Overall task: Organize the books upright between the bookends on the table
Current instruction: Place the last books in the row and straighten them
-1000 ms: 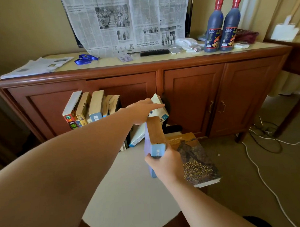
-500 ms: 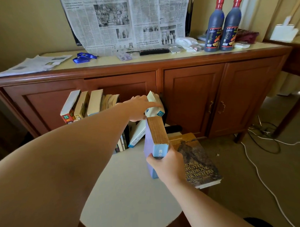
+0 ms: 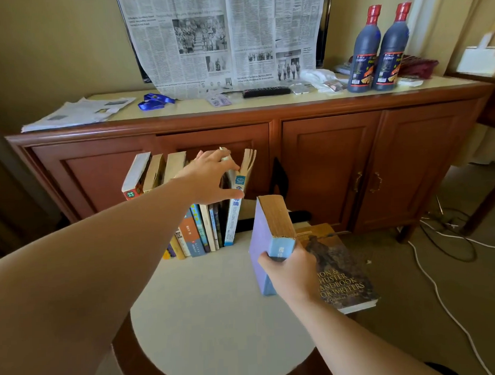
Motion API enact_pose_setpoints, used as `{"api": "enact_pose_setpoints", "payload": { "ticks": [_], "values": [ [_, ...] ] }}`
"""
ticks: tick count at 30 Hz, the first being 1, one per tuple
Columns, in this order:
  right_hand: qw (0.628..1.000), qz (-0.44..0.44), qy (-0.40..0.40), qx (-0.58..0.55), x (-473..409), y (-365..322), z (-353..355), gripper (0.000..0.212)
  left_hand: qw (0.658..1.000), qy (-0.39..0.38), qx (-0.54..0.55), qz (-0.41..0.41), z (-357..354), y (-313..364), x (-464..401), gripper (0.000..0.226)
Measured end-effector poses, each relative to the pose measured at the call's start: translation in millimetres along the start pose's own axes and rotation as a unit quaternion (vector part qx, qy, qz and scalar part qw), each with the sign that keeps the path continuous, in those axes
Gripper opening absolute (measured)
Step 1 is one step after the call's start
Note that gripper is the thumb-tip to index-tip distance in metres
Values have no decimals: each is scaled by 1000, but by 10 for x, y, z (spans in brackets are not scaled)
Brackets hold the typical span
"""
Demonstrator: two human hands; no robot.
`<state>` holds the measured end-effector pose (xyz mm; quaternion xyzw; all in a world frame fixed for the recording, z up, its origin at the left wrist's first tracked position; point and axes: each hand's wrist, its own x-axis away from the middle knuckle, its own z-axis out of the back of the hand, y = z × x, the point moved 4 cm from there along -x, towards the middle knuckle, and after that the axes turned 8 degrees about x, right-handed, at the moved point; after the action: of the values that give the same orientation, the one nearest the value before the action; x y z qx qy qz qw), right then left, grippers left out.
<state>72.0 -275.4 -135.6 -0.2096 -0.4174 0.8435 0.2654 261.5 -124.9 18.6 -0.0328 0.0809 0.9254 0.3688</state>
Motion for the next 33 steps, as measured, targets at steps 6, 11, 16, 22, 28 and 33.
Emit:
{"api": "enact_pose_setpoints", "payload": {
  "ticks": [6, 11, 16, 22, 28, 33],
  "values": [
    [1000, -2, 13, -26, -176, -188, -42, 21, 1000, 11, 6, 17, 108, -217, 218, 62],
    [997, 58, -18, -39, -503, -711, -129, 25, 1000, 3, -25, -6, 35, -324, 310, 80],
    [990, 93, -97, -41, -796, -1028, -499, 40, 999, 23, 19, 13, 11, -310, 358, 82],
    [958, 102, -267, 13, -924, -866, -869, 76, 998, 34, 47, 23, -2, -347, 337, 77],
    [958, 94, -268, 49, -928, -796, -943, 78, 1000, 21, -20, 6, -53, -224, 352, 78],
    [955, 97, -267, 83, -907, -783, -885, 82, 993, 2, -116, 20, -151, 36, 399, 69]
  ]
}}
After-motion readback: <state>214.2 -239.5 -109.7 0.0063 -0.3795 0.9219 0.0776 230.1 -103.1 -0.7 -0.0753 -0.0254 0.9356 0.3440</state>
